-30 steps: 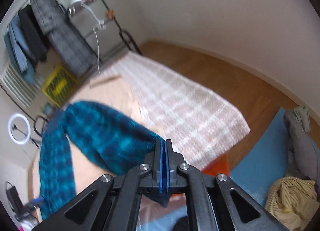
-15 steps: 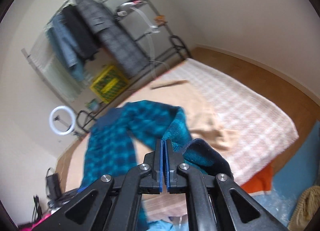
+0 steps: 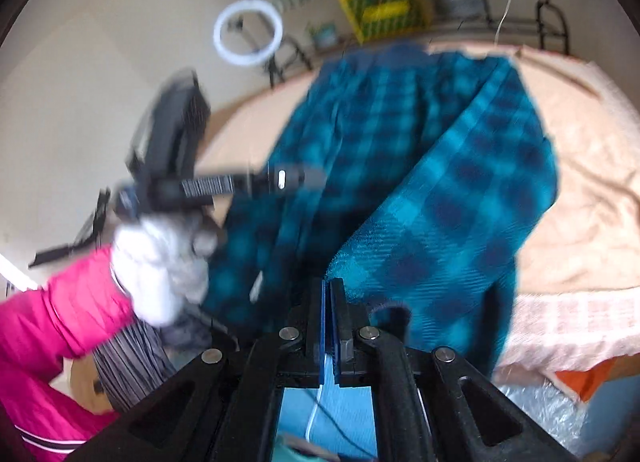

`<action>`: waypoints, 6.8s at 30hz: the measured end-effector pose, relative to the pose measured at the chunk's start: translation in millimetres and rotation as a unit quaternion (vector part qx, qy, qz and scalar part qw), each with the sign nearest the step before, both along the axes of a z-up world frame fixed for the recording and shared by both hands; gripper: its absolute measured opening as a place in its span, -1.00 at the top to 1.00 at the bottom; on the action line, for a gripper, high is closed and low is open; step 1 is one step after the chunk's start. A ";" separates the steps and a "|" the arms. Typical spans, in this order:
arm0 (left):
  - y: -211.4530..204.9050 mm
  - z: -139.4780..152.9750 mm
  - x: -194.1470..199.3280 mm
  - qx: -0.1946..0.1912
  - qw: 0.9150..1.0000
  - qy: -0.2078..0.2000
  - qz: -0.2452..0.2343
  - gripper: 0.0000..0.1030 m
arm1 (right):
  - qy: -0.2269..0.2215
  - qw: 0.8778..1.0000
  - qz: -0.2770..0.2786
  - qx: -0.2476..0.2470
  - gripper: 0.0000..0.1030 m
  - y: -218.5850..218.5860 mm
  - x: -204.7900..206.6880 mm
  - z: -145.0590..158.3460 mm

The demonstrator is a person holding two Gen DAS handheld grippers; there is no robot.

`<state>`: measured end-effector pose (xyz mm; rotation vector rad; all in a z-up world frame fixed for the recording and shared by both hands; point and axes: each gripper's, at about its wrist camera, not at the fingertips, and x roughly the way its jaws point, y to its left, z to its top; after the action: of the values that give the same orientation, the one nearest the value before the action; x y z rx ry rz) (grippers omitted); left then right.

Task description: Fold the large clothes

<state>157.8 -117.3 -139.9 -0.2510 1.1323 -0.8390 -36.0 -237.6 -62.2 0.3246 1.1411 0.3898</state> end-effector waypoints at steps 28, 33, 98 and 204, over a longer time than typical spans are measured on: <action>-91.5 -30.0 -32.2 -0.029 0.995 0.023 -0.090 0.98 | -0.031 0.972 -0.221 -0.071 0.00 -212.8 255.0 1.8; -92.1 -15.1 -43.2 -0.046 0.993 0.015 -0.108 0.98 | -0.014 0.965 -0.260 -0.045 0.00 -237.1 311.7 -30.7; -41.6 -34.6 -72.0 -0.043 0.996 0.058 -0.047 0.13 | -0.135 0.974 -0.175 -0.050 0.30 -151.9 114.3 139.5; -148.7 28.6 -121.2 -0.059 0.998 -0.023 -0.014 0.79 | 0.027 0.960 -0.240 0.142 -0.26 -213.2 204.3 -98.0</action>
<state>36.6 -266.0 -111.2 -0.3128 1.0458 -0.9334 168.3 -450.8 -160.2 0.8496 1.0174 0.1135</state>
